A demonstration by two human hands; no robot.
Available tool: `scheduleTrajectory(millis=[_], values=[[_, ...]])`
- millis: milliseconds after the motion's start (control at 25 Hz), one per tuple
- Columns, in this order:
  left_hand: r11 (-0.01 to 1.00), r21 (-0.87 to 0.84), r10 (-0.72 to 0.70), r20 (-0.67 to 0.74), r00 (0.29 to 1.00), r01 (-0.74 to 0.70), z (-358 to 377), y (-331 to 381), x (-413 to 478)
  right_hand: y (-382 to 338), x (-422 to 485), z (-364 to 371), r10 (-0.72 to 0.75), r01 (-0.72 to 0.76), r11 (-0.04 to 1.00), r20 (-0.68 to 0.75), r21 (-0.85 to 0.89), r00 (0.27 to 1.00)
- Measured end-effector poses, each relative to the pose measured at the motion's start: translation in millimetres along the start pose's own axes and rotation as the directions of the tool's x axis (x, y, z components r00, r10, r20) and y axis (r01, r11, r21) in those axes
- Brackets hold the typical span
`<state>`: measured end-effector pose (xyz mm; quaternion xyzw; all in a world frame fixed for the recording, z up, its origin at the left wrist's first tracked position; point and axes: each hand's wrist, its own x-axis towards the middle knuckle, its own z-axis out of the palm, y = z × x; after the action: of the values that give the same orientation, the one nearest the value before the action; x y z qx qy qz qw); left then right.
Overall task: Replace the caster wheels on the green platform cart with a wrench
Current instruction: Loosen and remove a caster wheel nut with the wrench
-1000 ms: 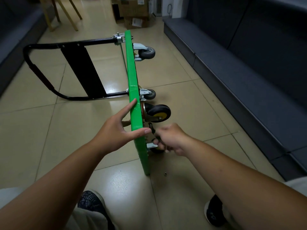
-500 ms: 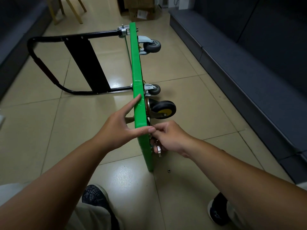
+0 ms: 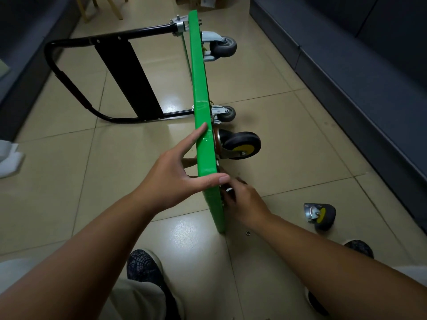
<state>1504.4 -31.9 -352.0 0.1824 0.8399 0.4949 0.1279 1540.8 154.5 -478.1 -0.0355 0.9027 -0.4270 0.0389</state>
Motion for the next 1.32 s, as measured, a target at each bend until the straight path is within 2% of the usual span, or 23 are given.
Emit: scheduleTrajectory(millis=[120,240,320,360,440,520,560,600,640,680,760,800,880,960,1240,1320], values=[[1.000,0.014,0.008,0.003,1.000,-0.008,1,-1,1,1,13,7,0.006,-0.006,1.000,0.011,-0.019,1.000],[1.000,0.021,0.021,-0.008,1.000,-0.021,1,1,1,5,-1,8,-0.001,-0.001,0.998,-0.048,-0.055,0.999],[1.000,0.019,0.008,-0.002,1.000,-0.008,2,2,1,26,-20,6,0.150,-0.145,0.980,0.027,-0.137,0.988],[1.000,0.018,0.001,-0.001,1.000,-0.001,2,1,1,40,-30,4,0.297,-0.264,0.935,0.114,-0.238,0.948],[1.000,0.014,-0.008,0.002,1.000,0.008,2,3,-1,58,-54,-6,0.595,-0.427,0.765,0.273,-0.482,0.756],[1.000,0.007,-0.013,0.002,1.000,0.013,2,4,-3,62,-70,-18,0.732,-0.439,0.655,0.371,-0.615,0.571],[1.000,0.005,-0.012,0.001,1.000,0.012,2,5,-4,58,-70,-24,0.732,-0.449,0.666,0.404,-0.596,0.549],[1.000,0.003,-0.011,0.001,1.000,0.011,2,5,-5,51,-66,-29,0.708,-0.473,0.696,0.406,-0.540,0.578],[1.000,0.003,-0.008,0.001,1.000,0.008,2,5,-5,41,-59,-35,0.669,-0.549,0.742,0.376,-0.385,0.641],[1.000,0.001,-0.005,-0.001,1.000,0.005,2,5,-5,25,-50,-41,0.634,-0.620,0.768,0.316,-0.158,0.705],[1.000,-0.003,0.005,-0.009,1.000,-0.005,3,5,-5,-17,-28,-57,0.576,-0.619,0.755,0.233,0.218,0.784],[1.000,-0.004,0.014,-0.017,1.000,-0.014,3,4,-5,-38,-19,-65,0.552,-0.595,0.741,0.222,0.311,0.804],[1.000,-0.006,0.023,-0.020,1.000,-0.023,3,4,-4,-66,-3,-77,0.514,-0.557,0.737,0.219,0.382,0.830],[1.000,-0.013,0.012,-0.009,1.000,-0.012,3,5,-3,-80,3,-81,0.492,-0.545,0.747,0.235,0.381,0.838],[1.000,-0.002,0.025,-0.009,1.000,-0.025,3,4,-3,-81,-2,-71,0.348,-0.453,0.763,0.297,0.461,0.889],[1.000,0.003,0.015,-0.006,1.000,-0.015,2,2,-3,-76,-5,-69,0.285,-0.405,0.799,0.314,0.444,0.906]])
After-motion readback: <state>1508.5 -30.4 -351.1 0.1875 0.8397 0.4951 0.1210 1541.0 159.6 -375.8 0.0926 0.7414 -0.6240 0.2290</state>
